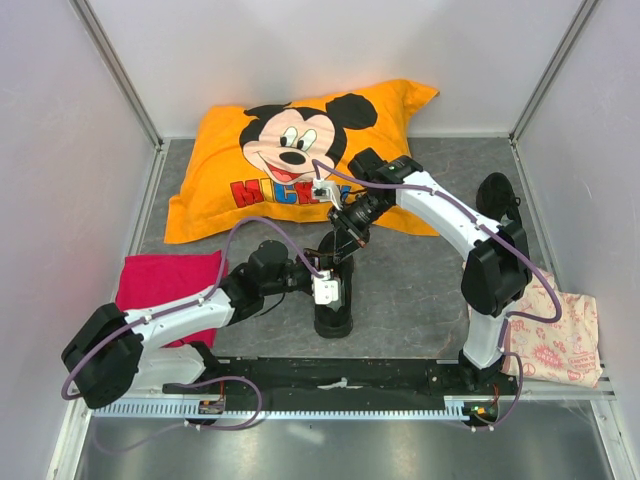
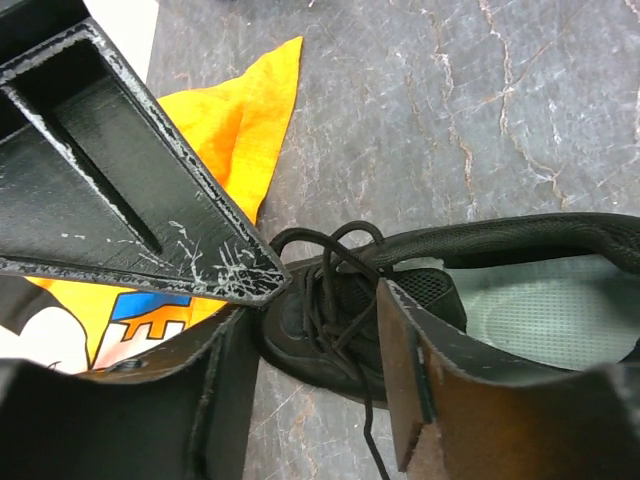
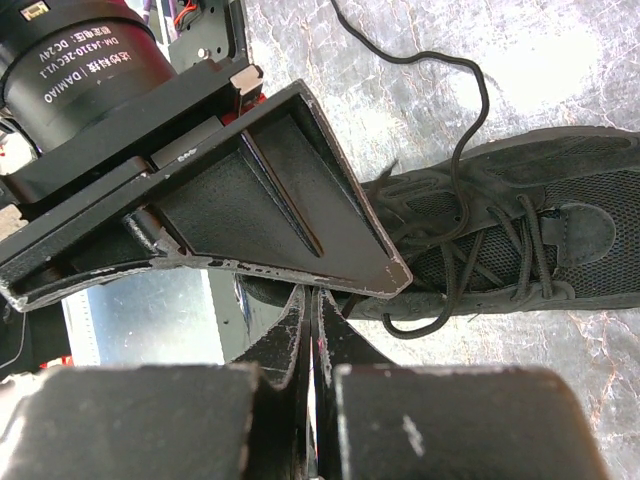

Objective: Tie the shoes

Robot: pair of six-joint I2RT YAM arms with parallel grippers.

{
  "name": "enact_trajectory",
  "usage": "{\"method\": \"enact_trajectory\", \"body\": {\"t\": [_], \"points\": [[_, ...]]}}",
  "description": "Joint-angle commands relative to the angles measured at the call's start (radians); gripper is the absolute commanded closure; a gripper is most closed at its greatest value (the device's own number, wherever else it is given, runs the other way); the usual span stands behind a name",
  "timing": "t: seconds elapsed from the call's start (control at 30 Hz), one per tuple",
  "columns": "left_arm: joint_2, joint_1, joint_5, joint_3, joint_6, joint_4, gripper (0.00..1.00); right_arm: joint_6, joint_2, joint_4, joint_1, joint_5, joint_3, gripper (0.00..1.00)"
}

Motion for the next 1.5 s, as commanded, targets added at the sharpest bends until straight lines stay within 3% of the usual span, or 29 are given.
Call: {"method": "enact_trajectory", "body": {"t": [0.0, 0.23, 0.4, 0.57, 0.8, 1.2, 1.47], "points": [[0.007, -0.008, 0.036, 0.027, -0.059, 0.043, 0.4, -0.006, 0.003, -0.007, 0.003, -0.021, 0.042, 1.0], [0.013, -0.008, 0.008, 0.046, -0.1, 0.036, 0.31, -0.017, -0.002, -0.007, 0.003, -0.006, 0.044, 1.0], [-0.017, -0.002, -0.072, 0.029, -0.09, 0.04, 0.32, -0.025, -0.016, -0.005, 0.003, 0.008, 0.038, 1.0], [-0.079, -0.002, -0.014, -0.008, -0.087, 0.049, 0.35, 0.004, 0.001, -0.002, 0.003, -0.006, 0.039, 1.0], [-0.002, -0.021, -0.04, -0.005, -0.089, 0.138, 0.37, 0.04, 0.027, -0.007, -0.005, -0.035, 0.053, 1.0], [0.047, -0.027, 0.009, 0.003, -0.112, 0.171, 0.32, 0.055, 0.038, -0.004, -0.01, -0.044, 0.081, 1.0], [0.023, -0.027, 0.033, 0.001, -0.115, 0.117, 0.24, 0.02, 0.034, -0.007, -0.011, -0.012, 0.09, 1.0]]}}
